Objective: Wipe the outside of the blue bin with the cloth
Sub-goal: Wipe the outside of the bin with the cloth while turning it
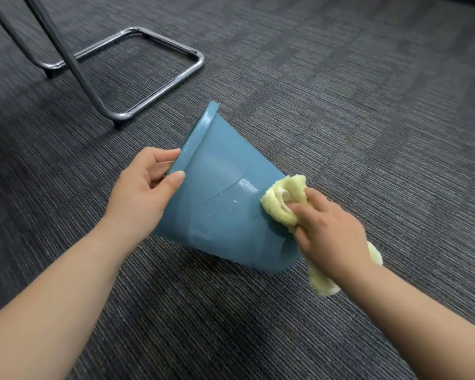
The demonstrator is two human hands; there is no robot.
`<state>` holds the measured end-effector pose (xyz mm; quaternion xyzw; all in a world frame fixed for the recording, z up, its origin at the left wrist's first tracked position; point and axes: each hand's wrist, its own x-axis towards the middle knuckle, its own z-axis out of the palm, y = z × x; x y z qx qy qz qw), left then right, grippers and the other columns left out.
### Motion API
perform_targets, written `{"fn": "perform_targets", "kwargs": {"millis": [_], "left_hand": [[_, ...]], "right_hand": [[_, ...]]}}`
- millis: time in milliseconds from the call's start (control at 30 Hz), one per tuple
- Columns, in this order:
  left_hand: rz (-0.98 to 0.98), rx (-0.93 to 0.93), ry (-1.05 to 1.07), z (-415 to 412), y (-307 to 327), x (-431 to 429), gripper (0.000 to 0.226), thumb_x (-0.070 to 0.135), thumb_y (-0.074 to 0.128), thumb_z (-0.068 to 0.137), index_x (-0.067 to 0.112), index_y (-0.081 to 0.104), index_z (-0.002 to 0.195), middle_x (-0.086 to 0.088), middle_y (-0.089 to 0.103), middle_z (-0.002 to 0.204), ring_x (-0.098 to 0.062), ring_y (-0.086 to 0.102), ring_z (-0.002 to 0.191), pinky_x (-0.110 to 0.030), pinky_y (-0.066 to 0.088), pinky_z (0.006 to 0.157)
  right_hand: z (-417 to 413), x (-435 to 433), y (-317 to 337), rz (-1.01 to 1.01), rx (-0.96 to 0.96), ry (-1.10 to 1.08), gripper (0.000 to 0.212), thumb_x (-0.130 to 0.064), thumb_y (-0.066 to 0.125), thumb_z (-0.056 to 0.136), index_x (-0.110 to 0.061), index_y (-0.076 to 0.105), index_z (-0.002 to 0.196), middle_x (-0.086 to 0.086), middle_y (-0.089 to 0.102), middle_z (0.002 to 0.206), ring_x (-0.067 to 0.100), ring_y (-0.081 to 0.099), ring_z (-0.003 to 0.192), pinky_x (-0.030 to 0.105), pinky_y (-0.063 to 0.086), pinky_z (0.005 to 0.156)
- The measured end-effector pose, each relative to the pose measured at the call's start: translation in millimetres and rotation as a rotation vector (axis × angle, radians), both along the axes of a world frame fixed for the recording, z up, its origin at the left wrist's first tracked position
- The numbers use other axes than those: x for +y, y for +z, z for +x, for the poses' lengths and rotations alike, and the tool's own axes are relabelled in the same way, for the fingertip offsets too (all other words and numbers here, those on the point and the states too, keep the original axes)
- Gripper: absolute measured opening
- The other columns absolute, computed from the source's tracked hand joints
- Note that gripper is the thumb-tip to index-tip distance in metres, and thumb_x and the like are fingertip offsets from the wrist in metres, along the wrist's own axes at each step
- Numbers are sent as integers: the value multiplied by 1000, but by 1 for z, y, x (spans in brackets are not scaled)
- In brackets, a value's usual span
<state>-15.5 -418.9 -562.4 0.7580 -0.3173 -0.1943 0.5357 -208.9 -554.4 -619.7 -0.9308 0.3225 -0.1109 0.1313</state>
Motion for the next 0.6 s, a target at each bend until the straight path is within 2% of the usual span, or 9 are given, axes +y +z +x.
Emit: {"fn": "perform_targets", "kwargs": {"millis": [67,133,233,400,500,600], "left_hand": [[5,-10,6,1,0,-1,30,5,52,84,35,53,82,16,62,89,13,60,73,-27,47,77],[11,-18,15,2,0,0,30,5,52,84,35,54,82,17,61,89,13,60,73,-28,47,77],[16,-16,16,3,-1,2,31,5,52,84,35,54,82,16,62,89,12,61,74,-29,47,78],[16,-23,34,4,-1,5,30,6,52,84,36,54,81,18,61,87,13,60,72,-29,46,77],[40,-62,58,4,-1,2,32,9,53,84,41,54,79,20,61,87,15,59,72,-34,46,81],[41,-61,65,3,0,0,33,9,53,84,42,55,79,19,61,87,11,60,74,-39,47,85]], "right_hand": [[1,11,6,-6,-39,101,39,-7,75,57,-18,68,94,14,65,113,32,65,66,30,48,47],[0,19,7,-48,-43,206,43,-7,79,49,-18,70,89,14,68,105,28,63,56,27,46,43],[-4,14,4,-91,7,279,44,-10,79,48,-19,70,91,13,69,105,26,62,54,29,47,45],[-14,-3,-3,27,22,65,37,-3,75,59,-14,69,94,19,65,110,36,63,60,37,48,47],[-13,0,-5,-4,31,55,38,-3,77,54,-13,70,91,20,66,106,34,62,55,34,47,44],[-11,10,-4,-65,6,141,40,-8,79,46,-15,71,84,18,69,99,30,60,48,28,45,41]]}}
